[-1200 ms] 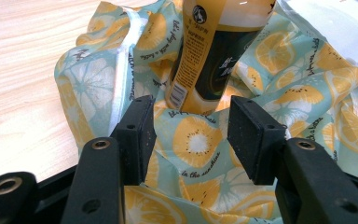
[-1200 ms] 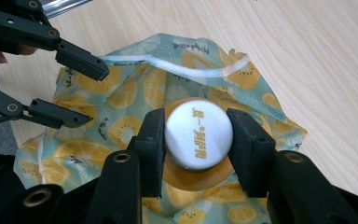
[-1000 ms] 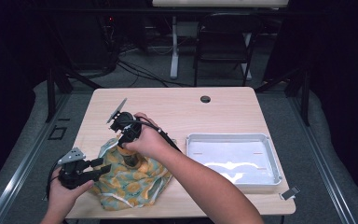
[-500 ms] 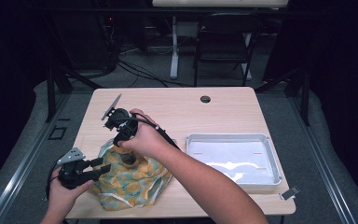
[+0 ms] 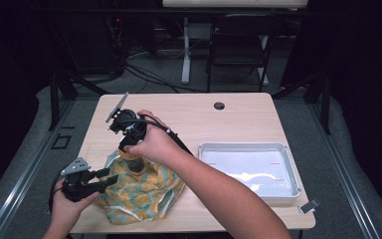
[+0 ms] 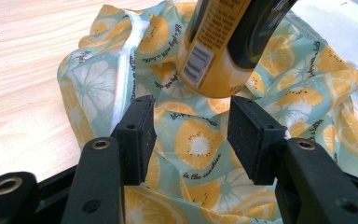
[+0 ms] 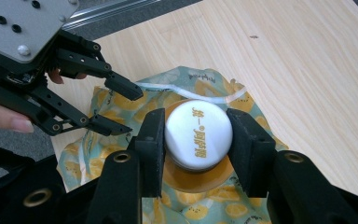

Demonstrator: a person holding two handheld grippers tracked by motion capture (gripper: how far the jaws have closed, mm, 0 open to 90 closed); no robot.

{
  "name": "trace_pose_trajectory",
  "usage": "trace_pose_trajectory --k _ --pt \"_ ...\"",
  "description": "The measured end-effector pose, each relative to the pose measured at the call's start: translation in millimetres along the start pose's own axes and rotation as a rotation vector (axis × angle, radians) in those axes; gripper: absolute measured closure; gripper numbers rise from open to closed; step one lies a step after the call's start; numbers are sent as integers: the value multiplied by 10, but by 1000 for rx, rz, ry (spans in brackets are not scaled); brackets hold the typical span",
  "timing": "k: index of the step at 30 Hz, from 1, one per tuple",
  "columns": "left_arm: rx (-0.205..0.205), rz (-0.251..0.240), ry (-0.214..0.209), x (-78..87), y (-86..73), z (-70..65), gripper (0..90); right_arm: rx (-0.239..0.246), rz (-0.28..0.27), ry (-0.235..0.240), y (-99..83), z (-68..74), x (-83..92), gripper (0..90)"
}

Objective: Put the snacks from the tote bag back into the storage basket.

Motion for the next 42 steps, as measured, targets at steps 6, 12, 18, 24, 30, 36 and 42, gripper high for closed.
trace_pose_trajectory --k 6,12,18,24,30,36,42 --pt "-1 -2 3 3 2 0 512 -6 -9 -4 16 -16 98 588" --pt "1 -1 2 2 2 -2 513 -11 -12 -9 14 -47 201 588" --pt "5 0 1 -1 -1 -3 512 -18 -12 -21 -3 -94 303 588" --pt "8 -3 3 7 -1 8 514 -29 -23 -27 -41 -171 444 588" --pt "6 1 3 4 -3 4 514 -37 -19 -55 -114 -249 557 587" --pt "3 2 5 2 -4 6 514 -51 -20 -56 -211 -316 659 587" --pt "5 -1 5 -4 -6 2 514 -55 -19 -69 -322 -361 756 587"
Point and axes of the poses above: each handheld gripper's, and its own axes: x roughly backward along the jaws, y roughly out of its top, z roughly to its left, the point moved 4 cm from there along -x, roughly forward along the jaws, and after that the axes turned 3 degrees about -z, right-handed, at the moved point
